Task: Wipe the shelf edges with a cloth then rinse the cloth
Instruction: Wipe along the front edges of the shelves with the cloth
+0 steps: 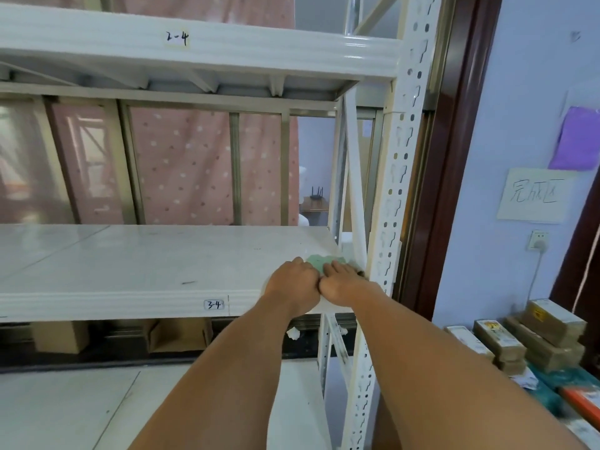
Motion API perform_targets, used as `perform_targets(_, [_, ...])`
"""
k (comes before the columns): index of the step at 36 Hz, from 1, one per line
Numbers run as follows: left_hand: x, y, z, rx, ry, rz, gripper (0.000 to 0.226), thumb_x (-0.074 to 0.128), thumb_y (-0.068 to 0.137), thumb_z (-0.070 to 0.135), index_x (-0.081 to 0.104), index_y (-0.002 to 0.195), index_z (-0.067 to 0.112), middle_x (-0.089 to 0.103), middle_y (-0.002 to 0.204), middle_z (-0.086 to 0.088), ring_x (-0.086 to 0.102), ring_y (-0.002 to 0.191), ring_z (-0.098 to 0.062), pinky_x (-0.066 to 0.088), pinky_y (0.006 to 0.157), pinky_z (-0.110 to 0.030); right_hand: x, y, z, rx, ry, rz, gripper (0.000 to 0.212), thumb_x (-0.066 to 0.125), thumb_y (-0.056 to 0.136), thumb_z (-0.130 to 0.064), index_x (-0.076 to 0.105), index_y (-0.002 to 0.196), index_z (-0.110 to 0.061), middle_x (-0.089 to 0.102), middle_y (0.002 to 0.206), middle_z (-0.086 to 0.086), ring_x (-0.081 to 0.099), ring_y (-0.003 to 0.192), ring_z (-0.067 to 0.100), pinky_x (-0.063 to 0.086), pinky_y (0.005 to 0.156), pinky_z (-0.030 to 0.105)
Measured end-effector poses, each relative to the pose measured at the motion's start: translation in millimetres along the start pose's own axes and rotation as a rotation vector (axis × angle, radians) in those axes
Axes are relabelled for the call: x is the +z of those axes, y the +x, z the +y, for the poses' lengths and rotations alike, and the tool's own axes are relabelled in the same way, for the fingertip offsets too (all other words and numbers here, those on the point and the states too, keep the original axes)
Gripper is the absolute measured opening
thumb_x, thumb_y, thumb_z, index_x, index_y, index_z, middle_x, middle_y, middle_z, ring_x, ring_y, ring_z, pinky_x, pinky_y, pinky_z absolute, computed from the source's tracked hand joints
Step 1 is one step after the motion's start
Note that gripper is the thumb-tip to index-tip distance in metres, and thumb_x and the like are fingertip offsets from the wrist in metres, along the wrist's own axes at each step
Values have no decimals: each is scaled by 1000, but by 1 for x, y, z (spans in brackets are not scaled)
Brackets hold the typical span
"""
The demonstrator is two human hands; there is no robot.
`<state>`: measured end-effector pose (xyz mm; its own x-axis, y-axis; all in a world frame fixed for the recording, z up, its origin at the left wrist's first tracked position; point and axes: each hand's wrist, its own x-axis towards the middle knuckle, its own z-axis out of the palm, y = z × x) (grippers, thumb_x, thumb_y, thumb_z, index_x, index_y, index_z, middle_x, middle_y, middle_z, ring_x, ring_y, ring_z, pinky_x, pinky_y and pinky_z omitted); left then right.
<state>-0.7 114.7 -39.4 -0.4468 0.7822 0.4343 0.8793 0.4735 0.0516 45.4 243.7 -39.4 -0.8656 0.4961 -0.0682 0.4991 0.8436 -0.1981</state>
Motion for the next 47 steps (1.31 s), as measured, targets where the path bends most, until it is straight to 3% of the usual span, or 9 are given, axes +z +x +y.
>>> perform_targets(5, [0,-1,-6,-42,-23,6,22,46,86,15,67,95,18,66,101,-3,52,100,-21,47,88,-35,2,6,-5,-9,1,-14,65,16,103,-38,-2,160,-15,-10,167,5,-8,154,19,0,124,42])
perform_targets(19, [-18,-44,-66,-77,8,0,25,46,91,18,71,97,16,66,100,-2,52,98,-19,48,88,-36,12,-15,-80,-98,-66,-70,63,20,105,-39,0,161,-17,-6,168,4,-3,154,23,1,124,42])
perform_targets(26, [-27,-79,-132,-135,-9,25,35,39,100,35,73,107,31,67,105,2,54,100,-17,49,89,-38,29,-20,-142,-122,-63,-71,68,17,102,-46,0,161,-16,-5,168,5,-2,154,26,6,123,49])
perform_targets(34, [-44,-119,-203,-168,37,87,31,42,98,33,71,104,26,66,105,5,56,97,-13,51,88,-33,43,-26,-218,-213,-33,-54,63,22,104,-39,4,161,-16,-2,168,4,1,154,26,7,123,47])
perform_targets(37, [-53,-127,-225,-187,49,82,29,44,95,32,68,108,23,64,110,3,57,97,-13,52,87,-32,39,-23,-234,-267,-5,-53,57,26,105,-34,19,158,-14,12,167,6,14,151,29,17,120,45])
perform_targets(42, [-60,-137,-248,-200,60,55,30,48,94,26,65,118,19,62,120,2,58,107,-16,51,94,-32,47,-20,-259,-286,-13,-22,54,29,105,-29,24,157,-14,19,165,5,26,147,28,24,116,39])
perform_targets(47, [-69,-146,-273,-222,55,14,23,45,95,24,63,106,17,58,109,0,56,100,-18,51,84,-32,60,-16,-289,-289,-17,7,58,28,104,-31,17,159,-14,11,167,5,14,152,26,16,121,42])
